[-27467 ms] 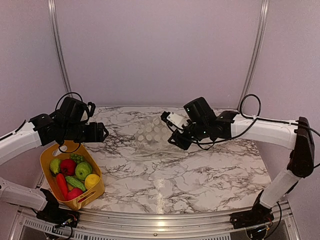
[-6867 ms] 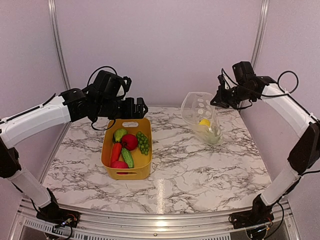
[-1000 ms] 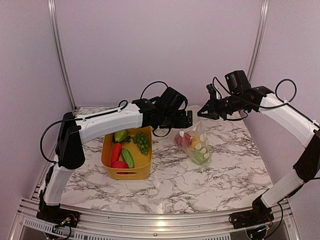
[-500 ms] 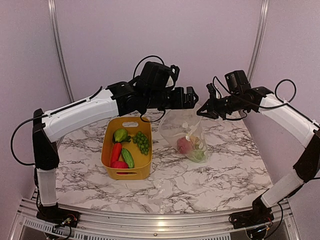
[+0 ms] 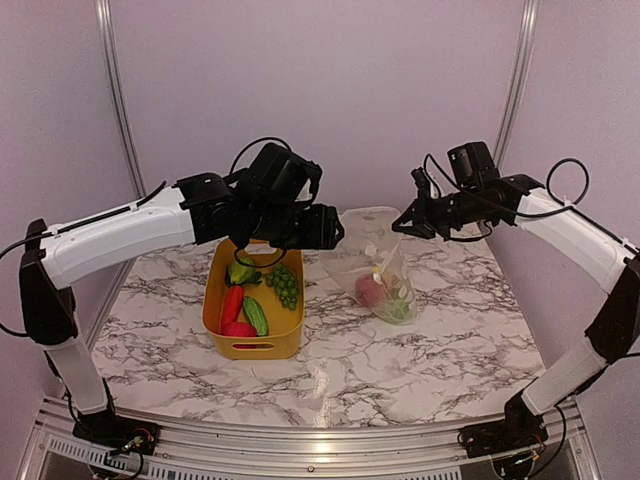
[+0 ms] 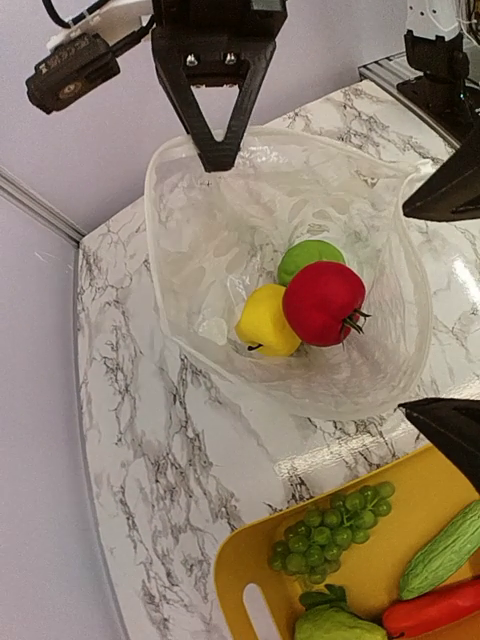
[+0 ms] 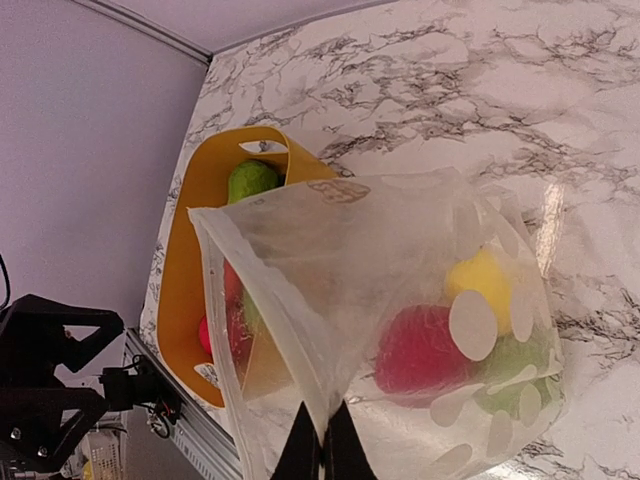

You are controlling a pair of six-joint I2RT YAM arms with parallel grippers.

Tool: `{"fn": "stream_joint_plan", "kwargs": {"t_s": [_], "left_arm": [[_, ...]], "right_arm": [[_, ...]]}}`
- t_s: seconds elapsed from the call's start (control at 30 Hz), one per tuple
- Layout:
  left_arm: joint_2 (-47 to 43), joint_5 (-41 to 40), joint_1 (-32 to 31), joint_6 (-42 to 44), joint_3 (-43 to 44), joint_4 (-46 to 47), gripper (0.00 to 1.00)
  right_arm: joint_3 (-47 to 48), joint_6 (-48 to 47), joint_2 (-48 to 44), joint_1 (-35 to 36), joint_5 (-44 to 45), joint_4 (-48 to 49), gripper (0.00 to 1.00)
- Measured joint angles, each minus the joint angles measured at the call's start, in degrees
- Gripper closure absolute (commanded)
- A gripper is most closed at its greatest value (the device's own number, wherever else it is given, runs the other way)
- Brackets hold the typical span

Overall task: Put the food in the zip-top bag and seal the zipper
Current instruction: Adjust the zipper food storage bag at the center of the board.

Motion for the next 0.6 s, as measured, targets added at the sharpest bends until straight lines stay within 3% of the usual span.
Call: {"fn": "stream_joint_plan", "kwargs": {"t_s": [0.4,0.6], "left_arm": [[4.6,7.5,6.0,-7.2,-3.4,-1.7,0.49],[10.3,12.0,6.0,-7.8,0.3,-1.1,0.77]], "right_arm": [[0.1,-0.7,1.7,0.0,0.0,0.0,1.0],[0.1,-1.2,1.7,0.1,0.0,0.0,1.0]]}}
